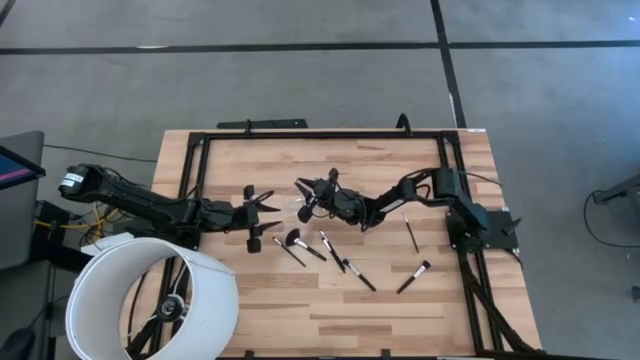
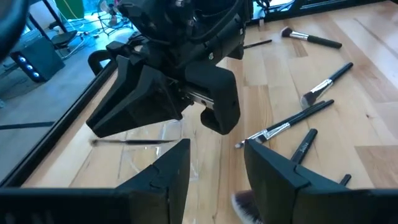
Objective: Put items in baskets/containers
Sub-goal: Put the black eyeshadow brush into the transparent organizer
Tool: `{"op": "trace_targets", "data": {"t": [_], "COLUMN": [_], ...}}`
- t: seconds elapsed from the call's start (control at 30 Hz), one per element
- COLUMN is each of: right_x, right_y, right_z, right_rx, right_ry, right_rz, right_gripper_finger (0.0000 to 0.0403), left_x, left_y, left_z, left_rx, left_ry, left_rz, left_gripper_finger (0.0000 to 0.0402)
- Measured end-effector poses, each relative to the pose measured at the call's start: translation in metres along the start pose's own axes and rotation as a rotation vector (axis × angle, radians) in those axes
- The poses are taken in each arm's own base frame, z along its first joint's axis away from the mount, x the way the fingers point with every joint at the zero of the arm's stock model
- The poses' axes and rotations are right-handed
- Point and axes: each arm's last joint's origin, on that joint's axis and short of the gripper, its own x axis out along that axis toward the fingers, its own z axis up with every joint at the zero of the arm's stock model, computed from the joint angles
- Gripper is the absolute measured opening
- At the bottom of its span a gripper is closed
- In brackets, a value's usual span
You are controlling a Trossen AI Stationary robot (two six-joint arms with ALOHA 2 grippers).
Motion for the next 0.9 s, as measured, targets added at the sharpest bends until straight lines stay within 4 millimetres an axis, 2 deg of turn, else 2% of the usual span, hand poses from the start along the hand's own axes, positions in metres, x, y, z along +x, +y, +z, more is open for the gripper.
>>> {"op": "trace_targets", "data": {"t": [0.07, 0.17, 0.33, 0.43, 0.57, 0.73, 0.9], "right_x": [-0.001, -0.003, -0.014, -0.025, -0.044, -0.064, -0.076], "right_y": [0.002, 0.005, 0.01, 0.012, 0.012, 0.017, 0.025], "right_z": [0.002, 0.015, 0.067, 0.097, 0.127, 0.144, 0.152], "right_rx": [0.001, 0.015, 0.05, 0.043, 0.047, 0.014, 0.012], "right_ry": [-0.003, -0.034, -0.129, -0.126, -0.072, 0.005, 0.006], "right_rz": [0.005, 0.051, 0.254, 0.393, 0.433, 0.478, 0.514], "right_gripper_finger": [0.0075, 0.0089, 0.0108, 0.0114, 0.0118, 0.0118, 0.0118], "left_x": [0.0, 0.0, 0.006, 0.013, 0.026, 0.04, 0.051], "left_y": [-0.001, -0.005, -0.017, -0.022, -0.02, -0.016, -0.015], "left_z": [0.0, -0.002, -0.022, -0.039, -0.056, -0.071, -0.085], "left_rx": [-0.006, -0.011, 0.036, 0.104, 0.12, 0.068, 0.062], "left_ry": [-0.001, 0.002, 0.07, 0.148, 0.196, 0.226, 0.238], "left_rz": [-0.034, -0.169, -0.407, -0.418, -0.39, -0.485, -0.525], "left_gripper_finger": [0.0149, 0.0149, 0.0149, 0.0149, 0.0149, 0.0149, 0.0149]}}
